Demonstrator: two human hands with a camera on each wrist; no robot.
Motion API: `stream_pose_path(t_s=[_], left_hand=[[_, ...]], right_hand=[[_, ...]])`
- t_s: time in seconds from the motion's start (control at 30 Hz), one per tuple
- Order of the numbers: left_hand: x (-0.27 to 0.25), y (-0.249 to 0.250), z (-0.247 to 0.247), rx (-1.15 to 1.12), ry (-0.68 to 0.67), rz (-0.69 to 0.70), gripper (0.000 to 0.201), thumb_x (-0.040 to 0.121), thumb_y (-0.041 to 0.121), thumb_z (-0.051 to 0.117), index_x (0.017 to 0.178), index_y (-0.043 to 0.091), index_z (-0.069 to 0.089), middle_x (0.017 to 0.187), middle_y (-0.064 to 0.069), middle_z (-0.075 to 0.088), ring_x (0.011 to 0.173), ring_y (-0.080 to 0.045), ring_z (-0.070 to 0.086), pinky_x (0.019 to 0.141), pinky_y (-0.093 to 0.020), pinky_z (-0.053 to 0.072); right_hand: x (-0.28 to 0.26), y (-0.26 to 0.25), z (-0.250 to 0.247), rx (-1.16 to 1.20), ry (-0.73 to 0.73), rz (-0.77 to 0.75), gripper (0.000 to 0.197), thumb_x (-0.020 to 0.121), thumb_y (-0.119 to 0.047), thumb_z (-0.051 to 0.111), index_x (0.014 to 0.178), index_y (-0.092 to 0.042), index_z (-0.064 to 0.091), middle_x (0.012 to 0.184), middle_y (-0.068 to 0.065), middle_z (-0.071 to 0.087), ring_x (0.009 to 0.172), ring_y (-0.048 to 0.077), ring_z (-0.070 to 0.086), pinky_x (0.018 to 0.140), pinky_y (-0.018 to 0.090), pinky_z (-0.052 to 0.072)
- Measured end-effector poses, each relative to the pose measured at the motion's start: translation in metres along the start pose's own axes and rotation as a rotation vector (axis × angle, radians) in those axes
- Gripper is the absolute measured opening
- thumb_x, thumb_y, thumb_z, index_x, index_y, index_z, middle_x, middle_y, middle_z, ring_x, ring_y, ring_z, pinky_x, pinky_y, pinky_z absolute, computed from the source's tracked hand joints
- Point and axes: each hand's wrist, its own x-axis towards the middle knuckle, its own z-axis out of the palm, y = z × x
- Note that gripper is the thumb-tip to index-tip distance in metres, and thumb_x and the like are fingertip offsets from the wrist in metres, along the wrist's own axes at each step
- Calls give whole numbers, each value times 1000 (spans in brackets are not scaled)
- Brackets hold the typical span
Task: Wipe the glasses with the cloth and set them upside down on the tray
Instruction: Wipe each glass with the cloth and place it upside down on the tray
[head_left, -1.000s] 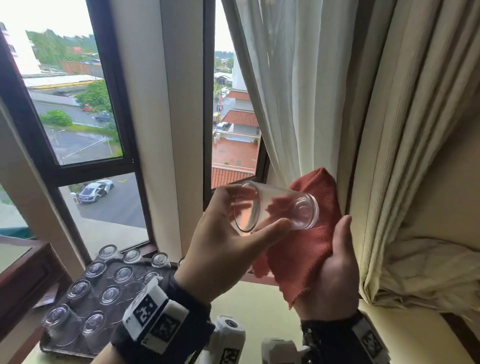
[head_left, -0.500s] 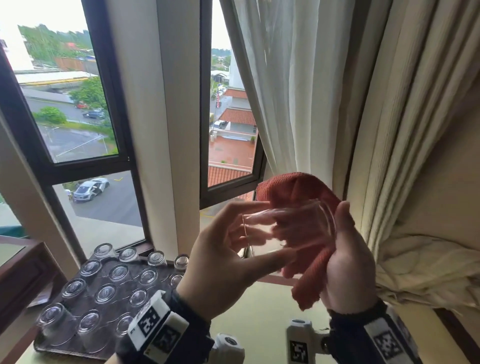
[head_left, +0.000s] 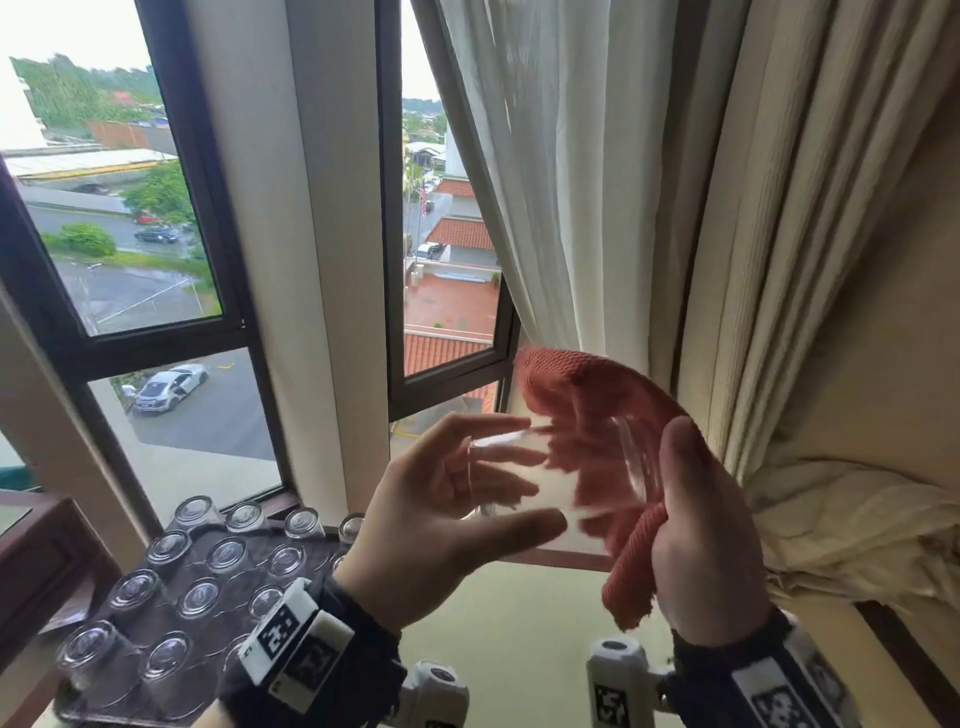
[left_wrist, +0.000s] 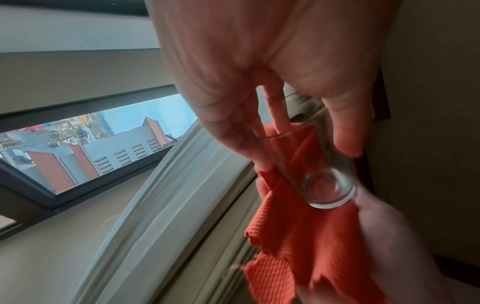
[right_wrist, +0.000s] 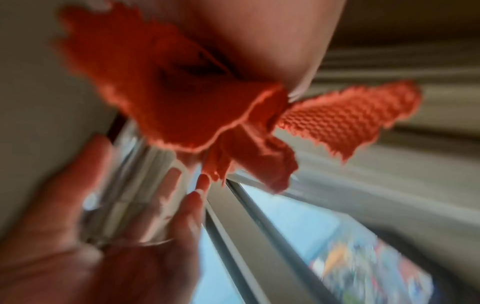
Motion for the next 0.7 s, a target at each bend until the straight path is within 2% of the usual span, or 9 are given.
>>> stream_pose_path(t_s=[0.07, 0.17, 0.23, 0.3, 0.37, 0.43, 0.5, 0.6, 0.7], left_hand=[[3, -1, 1, -44, 63, -3, 64, 62, 28, 97, 121, 31, 72, 113, -12, 78, 96, -36, 78, 87, -46, 65], [9, -3, -1, -10, 133, -30, 64, 61, 35, 98, 120, 34, 72, 114, -5, 79, 96, -29, 80, 84, -42, 66], [10, -2, -3, 63, 119, -37, 65, 62, 39, 100, 121, 36, 71, 113, 1, 79, 97, -25, 80, 85, -42, 66], [8, -1, -4, 111, 74, -38, 65, 64, 36, 101, 122, 35, 71, 113, 2, 79, 96, -25, 79, 87, -42, 65], [5, 1, -3, 104, 1, -31, 66, 66, 29, 102, 124, 34, 71, 115, -2, 79, 97, -27, 78, 89, -42, 64], [3, 1, -3, 85, -35, -14, 66, 66, 22, 100, 125, 32, 71, 116, -5, 78, 97, -29, 77, 90, -42, 64], [5, 1, -3, 59, -20, -12, 65, 68, 17, 99, 125, 30, 71, 115, -8, 78, 97, -31, 77, 88, -42, 64], [10, -1, -4, 21, 68, -41, 65, 65, 28, 99, 124, 28, 72, 113, -7, 79, 96, -30, 79, 84, -38, 65], [12, -5, -4, 36, 132, -85, 69, 64, 31, 102, 125, 25, 70, 111, -3, 80, 95, -28, 80, 86, -44, 66]], right_hand=[[-10, 11, 4, 79, -27, 110, 85, 81, -85, 42, 127, -17, 64, 107, 14, 74, 98, 32, 73, 86, 51, 59], [-28, 17, 23, -31, -82, -111, 80, 96, -70, 27, 157, -18, 33, 147, -4, 55, 136, 15, 53, 107, 26, 47], [-28, 10, 31, -219, -93, -302, 66, 106, -54, 24, 160, -16, 24, 158, 13, 41, 147, 30, 38, 122, 41, 27], [-16, -4, 29, -347, -126, -442, 52, 106, -26, 26, 155, -10, 34, 156, 22, 41, 147, 39, 33, 124, 50, 20], [-1, -10, 17, -285, -111, -442, 50, 107, -31, 27, 144, -10, 51, 142, 2, 60, 136, 17, 52, 112, 32, 42], [5, -13, 6, -64, -104, -252, 59, 102, -51, 27, 130, -16, 64, 111, -7, 74, 102, 7, 70, 84, 27, 54], [2, -2, 0, 85, -65, -20, 68, 93, -66, 32, 114, -13, 69, 86, 2, 76, 78, 13, 73, 70, 30, 56], [-13, 17, 5, 55, -58, 157, 94, 78, -91, 38, 123, -11, 62, 95, 9, 75, 88, 25, 75, 81, 42, 60], [-21, 20, 20, -116, -139, -99, 85, 91, -81, 30, 147, -19, 46, 82, 17, 67, 73, 33, 68, 71, 35, 58]])
